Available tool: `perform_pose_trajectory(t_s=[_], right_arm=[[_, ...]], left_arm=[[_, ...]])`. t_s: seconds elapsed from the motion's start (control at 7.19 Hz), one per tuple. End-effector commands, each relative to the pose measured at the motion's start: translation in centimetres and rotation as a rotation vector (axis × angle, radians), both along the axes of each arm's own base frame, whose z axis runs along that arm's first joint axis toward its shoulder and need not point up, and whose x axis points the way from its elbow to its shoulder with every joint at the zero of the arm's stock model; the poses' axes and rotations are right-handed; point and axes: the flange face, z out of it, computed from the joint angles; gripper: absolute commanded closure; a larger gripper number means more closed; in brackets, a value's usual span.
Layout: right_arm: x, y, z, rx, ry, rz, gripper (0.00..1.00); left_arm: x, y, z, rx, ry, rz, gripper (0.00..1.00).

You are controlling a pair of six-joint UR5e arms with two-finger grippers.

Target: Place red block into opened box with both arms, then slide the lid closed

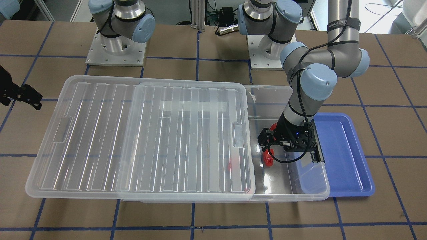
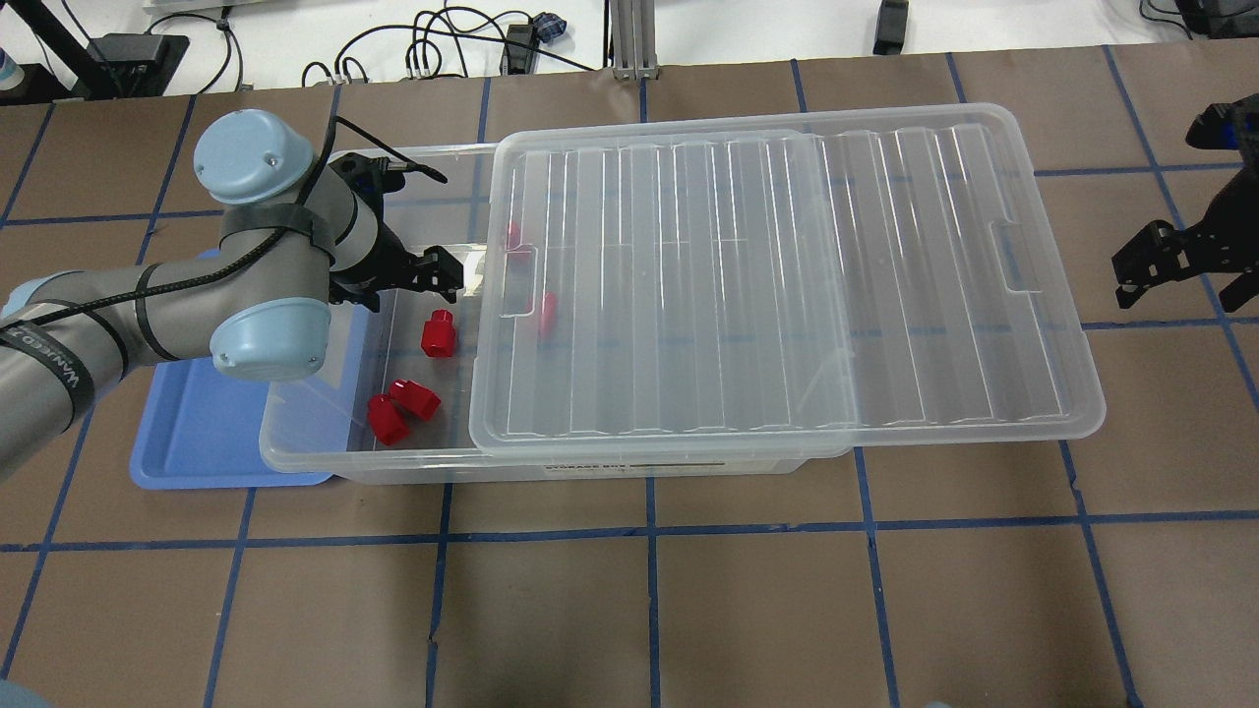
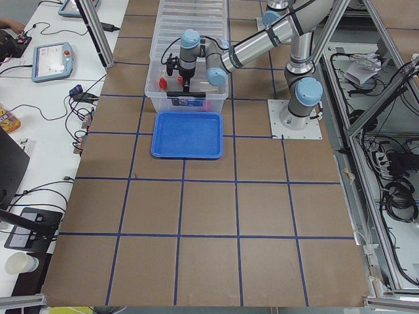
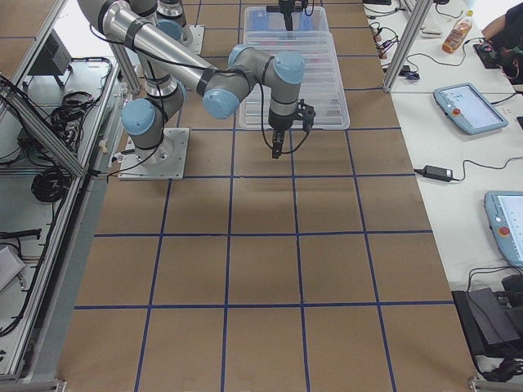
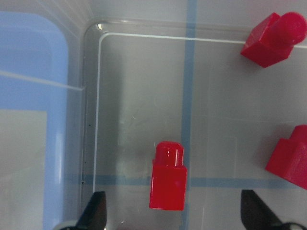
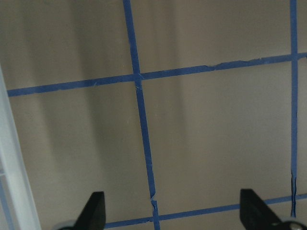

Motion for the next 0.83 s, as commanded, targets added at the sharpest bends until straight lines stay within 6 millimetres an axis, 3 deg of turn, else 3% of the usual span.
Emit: perform_pose_trajectory(t_s=[0.0, 0.42, 0.7], right_arm=[[0.2, 0.0, -0.7, 0.002, -0.001, 0.002, 0.0], [2.6, -1.7, -1.6, -0.028, 0.014, 0.059, 0.0], [2.8, -1.9, -2.1, -0.018, 0.009, 0.062, 0.0]], left_arm=[[0.0, -0.5, 7.0, 0.045, -0.051, -0.001, 0.0], [-0.6, 0.6, 20.9, 0.072, -0.047, -0.022, 0.0], [-0.8, 4.3, 27.8, 0.07, -0.05, -0.025, 0.0]])
